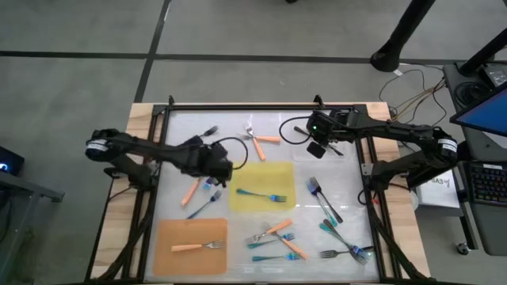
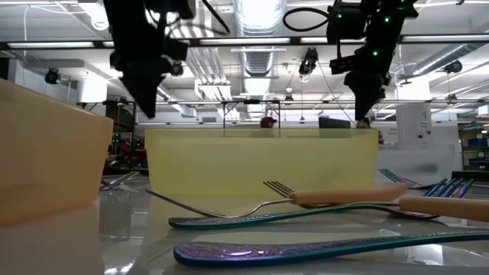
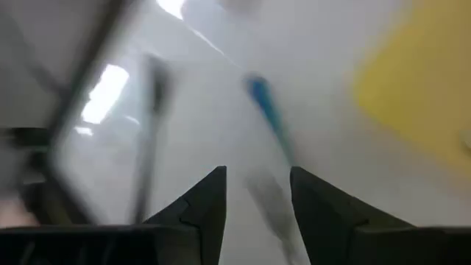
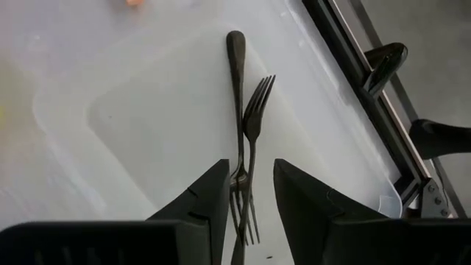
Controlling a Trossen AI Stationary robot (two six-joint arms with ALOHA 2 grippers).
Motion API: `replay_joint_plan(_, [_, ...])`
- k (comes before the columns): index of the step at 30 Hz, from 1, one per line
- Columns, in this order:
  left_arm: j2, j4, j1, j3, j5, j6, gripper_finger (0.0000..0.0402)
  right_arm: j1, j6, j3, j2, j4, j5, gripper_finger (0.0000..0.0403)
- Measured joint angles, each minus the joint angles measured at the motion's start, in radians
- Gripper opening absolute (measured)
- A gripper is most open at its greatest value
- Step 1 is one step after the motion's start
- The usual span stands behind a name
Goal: Sort silverware by color (type)
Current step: Put the blue fork into the yellow bin
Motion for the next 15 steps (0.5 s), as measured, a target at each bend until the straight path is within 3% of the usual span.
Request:
replay_joint_plan(3, [0.007, 0.096, 0.056, -0.047, 0.184, 0.149, 0.0131, 0.0, -0.003, 0.0, 0.0, -0.001, 0.0, 0.0097])
replay_joint_plan(6, [0.0, 0.193, 0.098, -0.092, 0.286, 0.235, 0.0131, 0.0, 0.001, 0.0, 0.0, -0.004, 0.0, 0.0093])
replay_joint_plan(15, [-0.026, 0.284, 0.199, -0.215, 0.36, 0.259, 0.0131, 0.0, -0.004, -0.001, 0.0, -0.007, -0.001, 0.0097])
